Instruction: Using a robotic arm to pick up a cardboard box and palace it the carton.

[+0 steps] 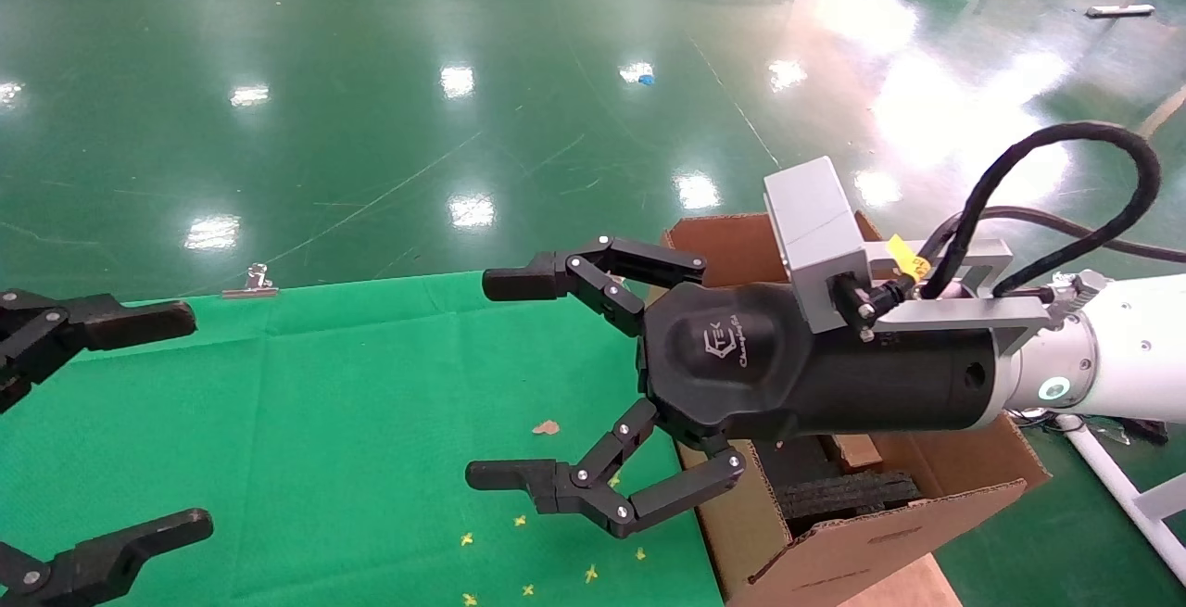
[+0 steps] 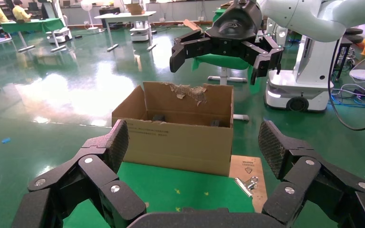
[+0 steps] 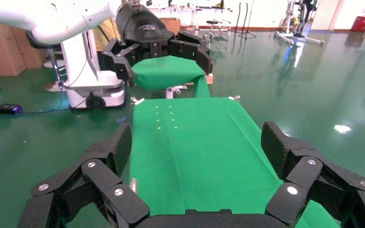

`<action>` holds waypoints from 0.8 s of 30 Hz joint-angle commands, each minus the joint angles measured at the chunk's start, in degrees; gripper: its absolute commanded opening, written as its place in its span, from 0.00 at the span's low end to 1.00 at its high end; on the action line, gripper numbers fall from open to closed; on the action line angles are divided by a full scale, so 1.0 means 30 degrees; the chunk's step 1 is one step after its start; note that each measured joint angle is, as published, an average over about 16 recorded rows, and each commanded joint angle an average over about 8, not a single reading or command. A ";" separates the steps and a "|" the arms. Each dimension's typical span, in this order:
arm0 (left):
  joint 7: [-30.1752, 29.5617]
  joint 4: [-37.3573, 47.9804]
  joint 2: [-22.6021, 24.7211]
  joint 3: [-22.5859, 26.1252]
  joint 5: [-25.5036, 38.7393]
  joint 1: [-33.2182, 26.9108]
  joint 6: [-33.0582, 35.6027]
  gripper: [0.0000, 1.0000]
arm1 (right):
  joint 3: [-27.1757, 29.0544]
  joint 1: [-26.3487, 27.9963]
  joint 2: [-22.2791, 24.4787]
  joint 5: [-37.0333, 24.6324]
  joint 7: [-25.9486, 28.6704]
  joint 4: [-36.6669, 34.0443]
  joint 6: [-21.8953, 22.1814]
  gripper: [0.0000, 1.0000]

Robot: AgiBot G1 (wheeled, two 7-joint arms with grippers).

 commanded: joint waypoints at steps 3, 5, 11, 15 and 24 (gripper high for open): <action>0.0000 0.0000 0.0000 0.0000 0.0000 0.0000 0.0000 1.00 | -0.0005 0.0004 0.0000 -0.0003 0.0000 -0.0005 0.0003 1.00; 0.0000 0.0000 0.0000 0.0000 0.0000 0.0000 0.0000 1.00 | -0.0007 0.0007 0.0000 -0.0004 0.0000 -0.0008 0.0004 1.00; 0.0000 0.0000 0.0000 0.0000 0.0000 0.0000 0.0000 1.00 | -0.0014 0.0012 0.0000 -0.0004 0.0000 -0.0013 0.0004 1.00; 0.0000 0.0000 0.0000 0.0000 0.0000 0.0000 0.0000 1.00 | -0.0016 0.0014 0.0000 -0.0004 0.0000 -0.0013 0.0005 1.00; 0.0000 0.0000 0.0000 0.0000 0.0000 0.0000 0.0000 1.00 | -0.0017 0.0016 0.0000 -0.0005 -0.0001 -0.0013 0.0004 1.00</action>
